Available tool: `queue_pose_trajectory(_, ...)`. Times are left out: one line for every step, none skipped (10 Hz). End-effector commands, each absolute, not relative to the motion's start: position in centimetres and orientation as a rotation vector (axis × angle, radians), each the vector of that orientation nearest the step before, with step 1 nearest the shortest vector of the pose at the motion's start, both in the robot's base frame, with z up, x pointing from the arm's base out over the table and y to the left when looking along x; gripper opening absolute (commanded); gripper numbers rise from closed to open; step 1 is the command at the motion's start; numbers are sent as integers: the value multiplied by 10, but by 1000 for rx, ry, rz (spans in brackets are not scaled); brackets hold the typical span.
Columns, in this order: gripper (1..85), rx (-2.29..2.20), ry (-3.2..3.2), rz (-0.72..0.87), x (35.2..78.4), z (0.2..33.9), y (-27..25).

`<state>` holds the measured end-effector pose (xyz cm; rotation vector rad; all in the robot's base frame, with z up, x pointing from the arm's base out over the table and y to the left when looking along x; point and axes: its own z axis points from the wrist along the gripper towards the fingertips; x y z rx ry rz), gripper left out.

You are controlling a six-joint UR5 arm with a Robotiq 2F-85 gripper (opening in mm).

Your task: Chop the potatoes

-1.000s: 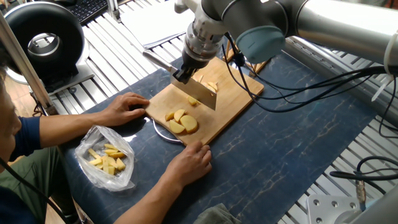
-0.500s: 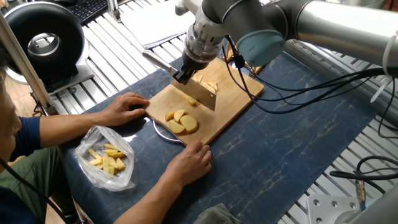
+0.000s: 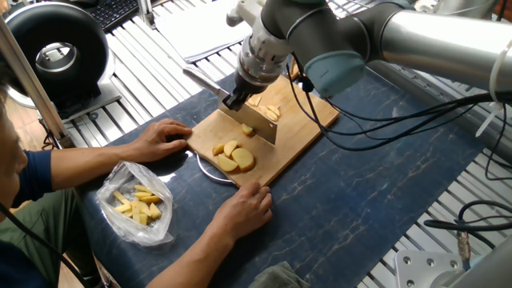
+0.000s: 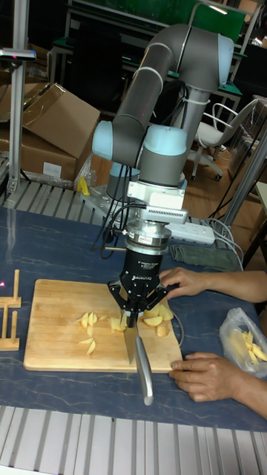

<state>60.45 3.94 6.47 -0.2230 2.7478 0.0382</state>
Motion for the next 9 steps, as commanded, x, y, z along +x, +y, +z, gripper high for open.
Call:
queue_pose_trajectory(10,-244,2789,54,592,87,33)
queue_pose_trajectory(10,-247,2820,76,583,101,33)
queue_pose_trajectory(10,-236,2821,95,586,104,38)
queue_pose_trajectory(10,-223,2813,104,591,102,42)
queue_pose_trajectory(10,-212,2809,100,594,100,44)
queue_pose_trajectory(10,-207,2804,98,596,97,45)
queue_pose_trajectory(10,-209,2800,93,597,95,45)
queue_pose_trajectory(10,-210,2795,88,599,93,44)
queue_pose_trajectory(10,-205,2790,85,600,90,45)
